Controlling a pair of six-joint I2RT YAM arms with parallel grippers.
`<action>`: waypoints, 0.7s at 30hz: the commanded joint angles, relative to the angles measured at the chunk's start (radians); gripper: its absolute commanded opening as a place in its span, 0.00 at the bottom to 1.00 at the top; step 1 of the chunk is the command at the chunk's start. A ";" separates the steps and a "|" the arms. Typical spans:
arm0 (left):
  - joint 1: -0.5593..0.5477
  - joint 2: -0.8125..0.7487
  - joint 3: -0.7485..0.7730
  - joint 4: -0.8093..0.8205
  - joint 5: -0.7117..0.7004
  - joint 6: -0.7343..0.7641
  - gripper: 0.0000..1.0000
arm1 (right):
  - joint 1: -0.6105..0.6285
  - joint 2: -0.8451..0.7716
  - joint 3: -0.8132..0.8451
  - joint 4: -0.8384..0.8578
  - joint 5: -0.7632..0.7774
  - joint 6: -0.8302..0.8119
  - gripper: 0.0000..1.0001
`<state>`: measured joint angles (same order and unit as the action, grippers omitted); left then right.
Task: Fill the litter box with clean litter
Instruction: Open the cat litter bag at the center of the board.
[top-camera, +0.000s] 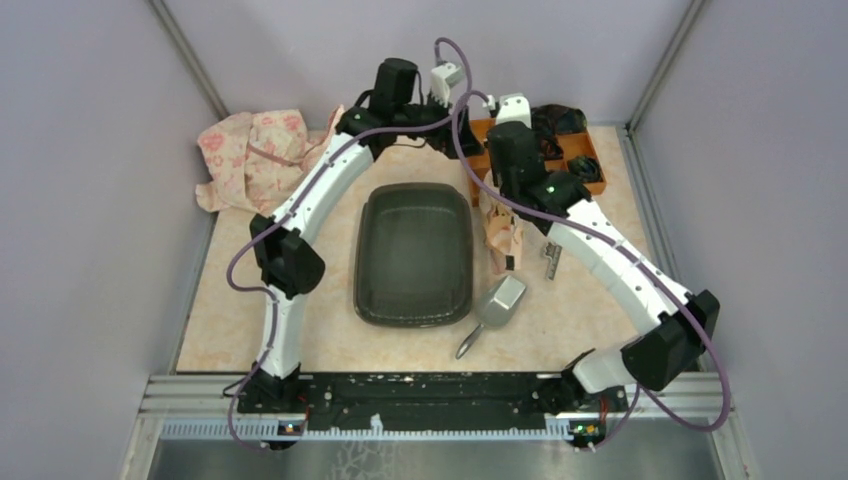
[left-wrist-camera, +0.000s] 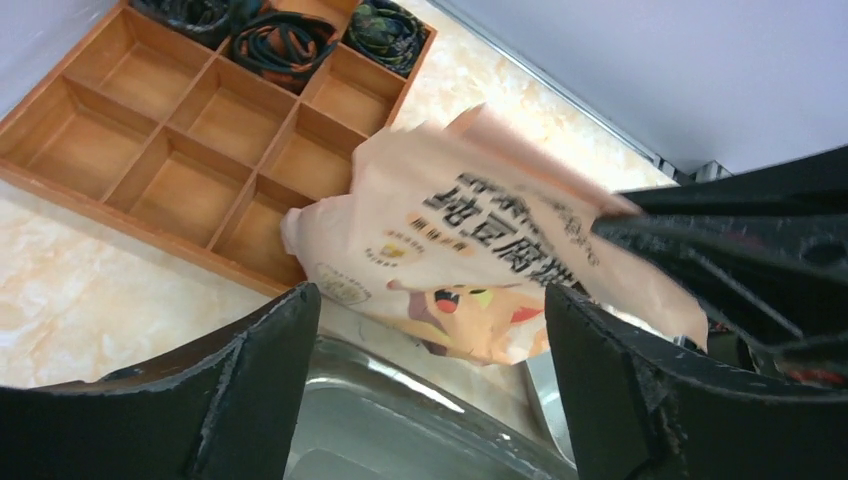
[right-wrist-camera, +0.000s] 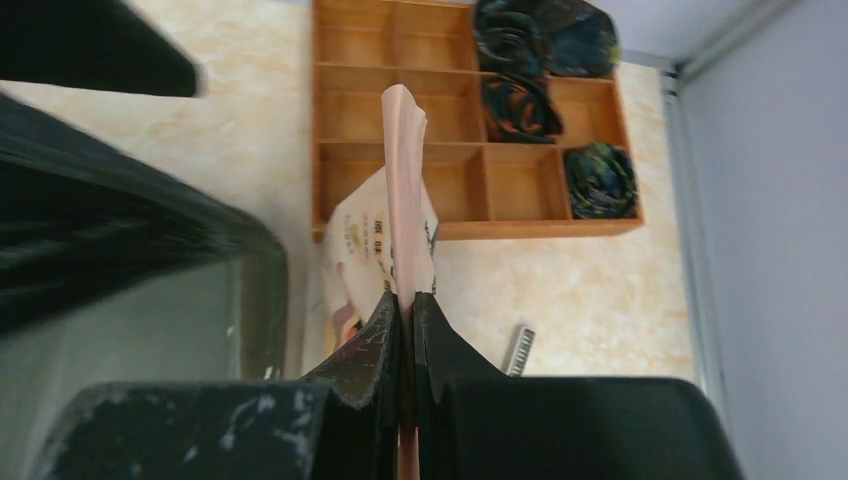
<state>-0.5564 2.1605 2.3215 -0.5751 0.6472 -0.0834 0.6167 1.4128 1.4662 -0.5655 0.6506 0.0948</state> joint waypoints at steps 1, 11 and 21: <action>-0.071 -0.001 0.043 0.015 -0.051 0.146 0.95 | -0.003 -0.078 0.014 0.070 -0.254 -0.075 0.00; -0.063 0.000 0.081 0.025 -0.023 0.236 0.99 | -0.055 -0.077 0.038 0.035 -0.466 -0.073 0.00; -0.029 0.048 0.139 -0.073 0.104 0.185 0.99 | -0.073 -0.087 0.040 0.004 -0.523 -0.078 0.00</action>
<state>-0.5949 2.1963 2.4607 -0.5770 0.7128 0.0788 0.5480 1.3682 1.4662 -0.5705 0.1986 0.0242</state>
